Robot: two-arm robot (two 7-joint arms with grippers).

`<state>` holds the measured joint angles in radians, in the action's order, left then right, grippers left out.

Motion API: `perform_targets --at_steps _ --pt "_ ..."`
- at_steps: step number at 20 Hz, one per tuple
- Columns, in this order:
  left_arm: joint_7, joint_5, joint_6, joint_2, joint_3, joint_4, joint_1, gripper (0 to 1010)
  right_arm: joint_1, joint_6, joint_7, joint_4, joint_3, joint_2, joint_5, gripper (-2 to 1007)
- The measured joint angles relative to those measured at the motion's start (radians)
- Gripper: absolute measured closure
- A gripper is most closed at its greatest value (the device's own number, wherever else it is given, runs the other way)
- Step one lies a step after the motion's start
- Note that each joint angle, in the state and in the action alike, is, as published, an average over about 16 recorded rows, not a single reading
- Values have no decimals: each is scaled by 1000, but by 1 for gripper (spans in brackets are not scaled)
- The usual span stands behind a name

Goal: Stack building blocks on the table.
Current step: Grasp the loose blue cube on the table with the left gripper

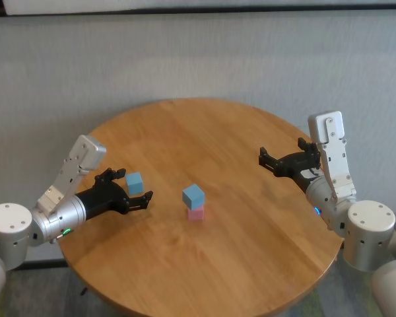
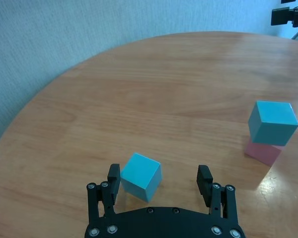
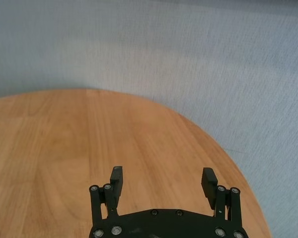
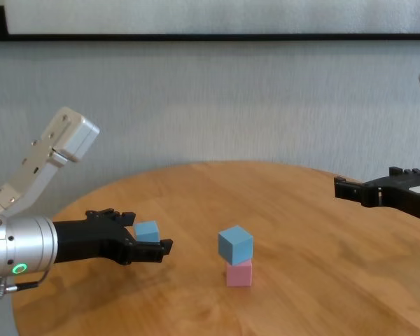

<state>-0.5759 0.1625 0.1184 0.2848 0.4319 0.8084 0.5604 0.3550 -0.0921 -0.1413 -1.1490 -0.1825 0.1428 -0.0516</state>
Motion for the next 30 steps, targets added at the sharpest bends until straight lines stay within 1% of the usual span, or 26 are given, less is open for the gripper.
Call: perform_targets --at_steps 5,12,24,30 --pt "-11 3 22 -9 1 -40 18 9 0 0 0 0 0 0 0 5" --pt "-22 4 42 -17 1 -76 35 9 0 0 0 0 0 0 0 5" --pt "-30 -6 52 -24 5 -107 54 9 0 0 0 0 0 0 0 5" --pt "-34 -14 59 -31 9 -133 68 9 0 0 0 0 0 0 0 5"
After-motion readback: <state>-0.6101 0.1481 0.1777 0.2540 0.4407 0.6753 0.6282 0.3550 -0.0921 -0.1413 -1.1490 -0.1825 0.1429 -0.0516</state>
